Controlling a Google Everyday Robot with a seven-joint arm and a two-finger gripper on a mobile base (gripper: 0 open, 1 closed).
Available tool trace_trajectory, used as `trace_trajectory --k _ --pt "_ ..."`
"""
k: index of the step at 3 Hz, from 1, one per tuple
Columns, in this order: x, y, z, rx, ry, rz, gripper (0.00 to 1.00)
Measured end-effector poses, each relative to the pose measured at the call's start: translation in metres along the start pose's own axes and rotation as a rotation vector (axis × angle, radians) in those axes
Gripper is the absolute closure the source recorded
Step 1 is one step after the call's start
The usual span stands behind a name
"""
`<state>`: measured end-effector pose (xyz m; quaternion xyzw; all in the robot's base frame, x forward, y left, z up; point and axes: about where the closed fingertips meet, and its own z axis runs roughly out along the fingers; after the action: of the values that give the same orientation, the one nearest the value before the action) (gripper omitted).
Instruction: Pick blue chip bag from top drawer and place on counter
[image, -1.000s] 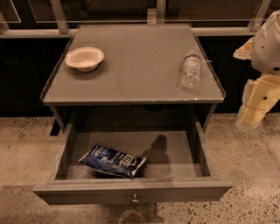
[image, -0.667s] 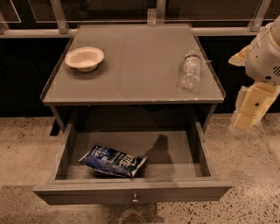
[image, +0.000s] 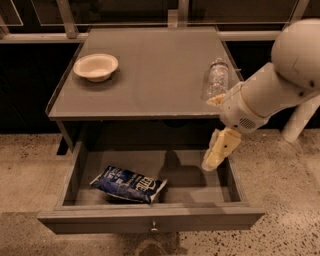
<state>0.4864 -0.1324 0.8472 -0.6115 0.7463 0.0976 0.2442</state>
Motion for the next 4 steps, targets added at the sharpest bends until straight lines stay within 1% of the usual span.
trace_trajectory --k 1,2,3,4 --pt "-0.009 -0.019 0.001 0.073 -0.033 0.0 0.0" --pt "-0.009 -0.019 0.001 0.073 -0.033 0.0 0.0" --pt "-0.004 -0.01 0.02 0.039 -0.097 0.04 0.0" --pt "-0.003 0.012 0.046 -0.029 -0.175 0.092 0.0"
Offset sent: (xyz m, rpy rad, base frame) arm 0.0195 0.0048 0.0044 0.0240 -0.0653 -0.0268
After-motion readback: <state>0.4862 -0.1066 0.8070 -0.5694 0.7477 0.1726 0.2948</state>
